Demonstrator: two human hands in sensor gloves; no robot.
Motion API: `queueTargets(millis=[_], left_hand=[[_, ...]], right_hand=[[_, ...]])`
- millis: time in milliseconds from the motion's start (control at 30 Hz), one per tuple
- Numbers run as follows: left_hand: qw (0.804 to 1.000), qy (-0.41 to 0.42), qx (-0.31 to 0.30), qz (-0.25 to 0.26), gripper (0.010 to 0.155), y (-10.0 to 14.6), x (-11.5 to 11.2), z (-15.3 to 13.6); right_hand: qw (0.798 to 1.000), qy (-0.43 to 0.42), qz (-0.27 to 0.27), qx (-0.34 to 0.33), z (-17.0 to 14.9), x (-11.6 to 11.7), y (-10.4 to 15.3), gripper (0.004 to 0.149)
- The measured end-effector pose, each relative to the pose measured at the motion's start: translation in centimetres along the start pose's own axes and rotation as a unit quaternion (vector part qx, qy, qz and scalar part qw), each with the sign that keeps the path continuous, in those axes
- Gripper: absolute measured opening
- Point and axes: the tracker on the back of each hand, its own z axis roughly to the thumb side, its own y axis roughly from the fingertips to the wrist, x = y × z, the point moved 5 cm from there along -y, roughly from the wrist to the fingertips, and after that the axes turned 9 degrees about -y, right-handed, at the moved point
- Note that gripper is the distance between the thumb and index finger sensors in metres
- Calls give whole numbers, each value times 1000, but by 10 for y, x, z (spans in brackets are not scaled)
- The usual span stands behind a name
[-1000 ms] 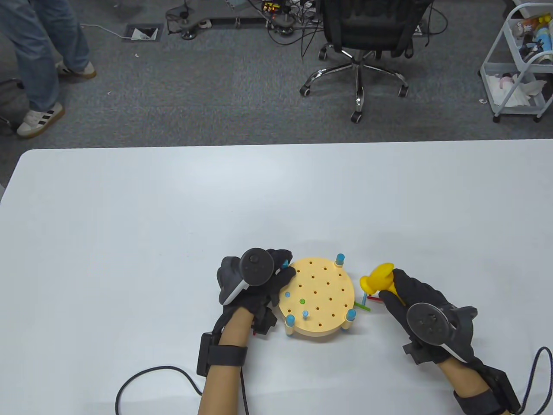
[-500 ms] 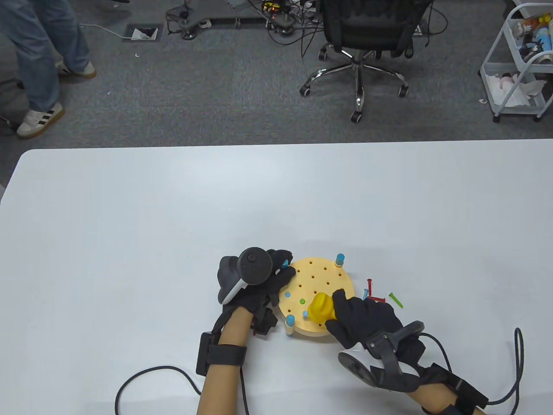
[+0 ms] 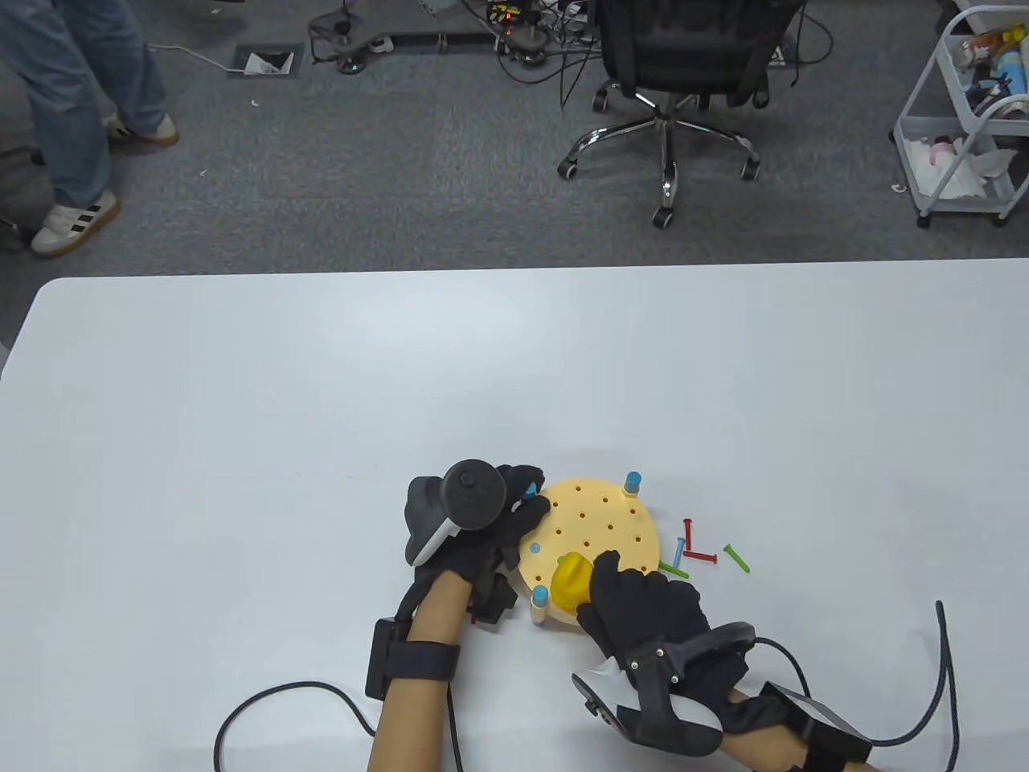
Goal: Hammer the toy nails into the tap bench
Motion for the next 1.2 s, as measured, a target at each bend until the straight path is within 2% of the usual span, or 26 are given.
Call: queueTargets(millis=[67,133,167,200,267,333,400,433,467,533,567,600,633,667,700,733,767,800,867,900,933,967,1000,1067,1133,1200], left_hand=[[1000,0,0,-1,52,0,0,0],[1000,-2,0,-1,52,0,0,0],[1000,-3,0,-1,52,0,0,0],[1000,-2,2,0,52,0,0,0],[1000,-3,2,-1,52,0,0,0],[1000,-10,3,0,52,0,0,1],[1000,-11,4,0,52,0,0,1],[1000,-11,4,2,52,0,0,1],[1000,-10,5,3,52,0,0,1],[1000,-8,5,1,52,0,0,1],[1000,-10,5,1,52,0,0,1],[1000,-11,5,1,52,0,0,1],[1000,-9,5,1,52,0,0,1],[1000,-9,5,0,52,0,0,1],[1000,-10,5,0,52,0,0,1],[1000,-9,6,0,52,0,0,1],[1000,-8,6,0,52,0,0,1],[1000,-8,7,0,52,0,0,1],[1000,-9,5,-1,52,0,0,1],[1000,-6,5,-3,52,-1,-1,1],[1000,-5,5,-3,52,-1,-1,1],[1000,-6,5,-3,52,-1,-1,1],[1000,-7,6,-3,52,0,-1,1],[1000,-6,7,-2,52,0,-1,1],[1000,-8,11,3,53,1,0,1],[1000,-19,8,1,55,1,2,0]], right_hand=[[991,-86,-102,34,-13,-20,2,66],[998,-18,38,42,5,11,4,68],[996,60,25,67,-1,16,13,69],[995,77,-55,-23,16,-3,6,68],[999,42,-3,3,7,-8,-1,67],[996,-52,-68,35,-4,-24,-2,67],[991,38,117,54,17,23,7,70],[994,98,-22,49,7,3,10,70],[996,76,-28,-24,22,-1,0,69],[998,12,29,51,-2,-8,-7,69],[993,-73,-40,78,-11,-23,-6,69],[993,-90,-48,66,-9,-24,-8,68],[996,-33,67,40,6,12,-9,68],[989,79,108,62,13,31,4,70],[986,155,-12,51,18,-1,11,70],[994,110,7,-16,22,8,-9,70],[991,74,101,41,7,11,-14,69],[991,-5,114,66,-1,10,-15,69],[997,-30,3,71,-7,-14,-16,69],[998,5,38,54,-3,-5,-17,69],[983,32,180,7,13,38,-11,70],[979,160,93,79,7,27,-3,71],[982,181,34,25,18,16,-10,70],[992,44,109,48,-7,17,-17,69],[994,-71,21,79,-25,-5,-14,68],[992,-73,-12,100,-45,-21,-12,68]])
